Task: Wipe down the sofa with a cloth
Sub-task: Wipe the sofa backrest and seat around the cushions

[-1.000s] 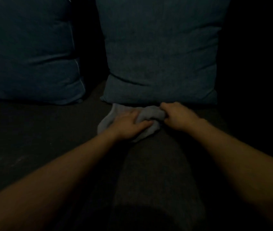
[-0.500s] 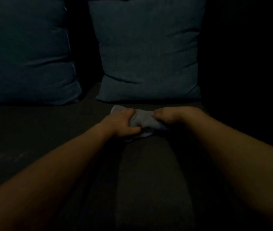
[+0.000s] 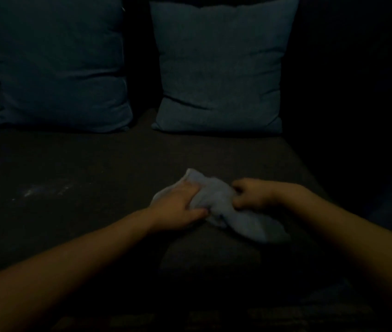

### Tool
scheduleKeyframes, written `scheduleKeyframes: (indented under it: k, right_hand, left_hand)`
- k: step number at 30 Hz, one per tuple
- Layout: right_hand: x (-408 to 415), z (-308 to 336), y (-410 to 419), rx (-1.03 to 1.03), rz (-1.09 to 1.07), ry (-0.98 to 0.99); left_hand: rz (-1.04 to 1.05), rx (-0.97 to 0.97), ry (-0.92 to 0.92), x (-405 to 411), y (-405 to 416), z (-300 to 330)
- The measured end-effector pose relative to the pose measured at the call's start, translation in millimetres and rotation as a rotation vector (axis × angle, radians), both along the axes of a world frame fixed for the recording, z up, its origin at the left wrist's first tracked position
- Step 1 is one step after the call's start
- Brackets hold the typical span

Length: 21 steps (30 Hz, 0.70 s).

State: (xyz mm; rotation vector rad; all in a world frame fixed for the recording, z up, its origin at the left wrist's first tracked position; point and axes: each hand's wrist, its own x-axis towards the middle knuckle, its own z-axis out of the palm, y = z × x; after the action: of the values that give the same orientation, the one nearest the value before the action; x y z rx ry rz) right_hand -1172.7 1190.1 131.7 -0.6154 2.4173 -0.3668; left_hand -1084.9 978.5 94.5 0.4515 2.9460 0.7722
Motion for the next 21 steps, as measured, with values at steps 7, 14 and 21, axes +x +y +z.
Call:
scheduleKeyframes:
  k: [7, 14, 21]
  right_hand:
    - [43, 66, -40, 0.090, 0.147, -0.277]
    - [-46, 115, -136, -0.051, 0.037, 0.467]
    - [-109, 18, -209, -0.013, 0.066, 0.630]
  left_hand:
    - [-0.156, 0.069, -0.272, 42, -41, 65]
    - [0.162, -0.274, 0.223, -48, -102, 122]
    - [0.336, -0.419, 0.128, -129, -167, 73]
